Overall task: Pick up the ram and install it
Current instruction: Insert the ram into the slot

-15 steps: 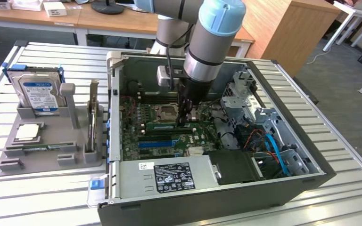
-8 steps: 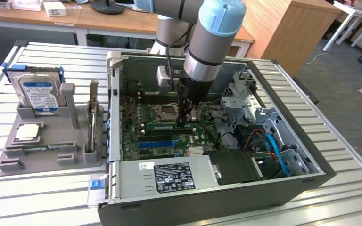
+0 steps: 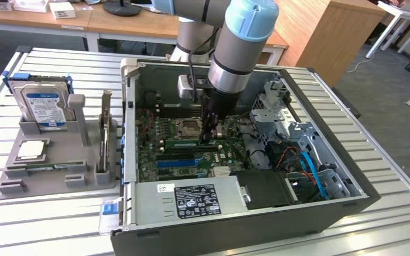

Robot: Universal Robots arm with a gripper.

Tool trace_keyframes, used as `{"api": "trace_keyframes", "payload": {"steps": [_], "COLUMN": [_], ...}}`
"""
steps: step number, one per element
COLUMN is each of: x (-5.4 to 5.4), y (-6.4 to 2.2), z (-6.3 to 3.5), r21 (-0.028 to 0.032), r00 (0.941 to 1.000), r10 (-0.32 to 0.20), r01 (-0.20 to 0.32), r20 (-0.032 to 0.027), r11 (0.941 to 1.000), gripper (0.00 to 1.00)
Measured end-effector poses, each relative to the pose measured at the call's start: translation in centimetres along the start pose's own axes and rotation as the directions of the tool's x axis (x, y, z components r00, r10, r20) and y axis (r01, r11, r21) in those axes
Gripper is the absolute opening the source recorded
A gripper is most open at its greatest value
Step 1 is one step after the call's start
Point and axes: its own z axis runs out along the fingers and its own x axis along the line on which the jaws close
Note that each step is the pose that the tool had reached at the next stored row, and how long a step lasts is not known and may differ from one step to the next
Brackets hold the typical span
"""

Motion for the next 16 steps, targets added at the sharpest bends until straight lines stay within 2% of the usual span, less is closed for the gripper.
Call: {"api": "trace_keyframes", "payload": {"steps": [16], "x": [-0.03], "y": [0.0], "z": [0.09], "r21": [0.0], "r00": [1.0], "r10": [0.0], "r01": [0.0], "r20": [-0.0001], "r11": [1.0], "gripper": [0.12]}}
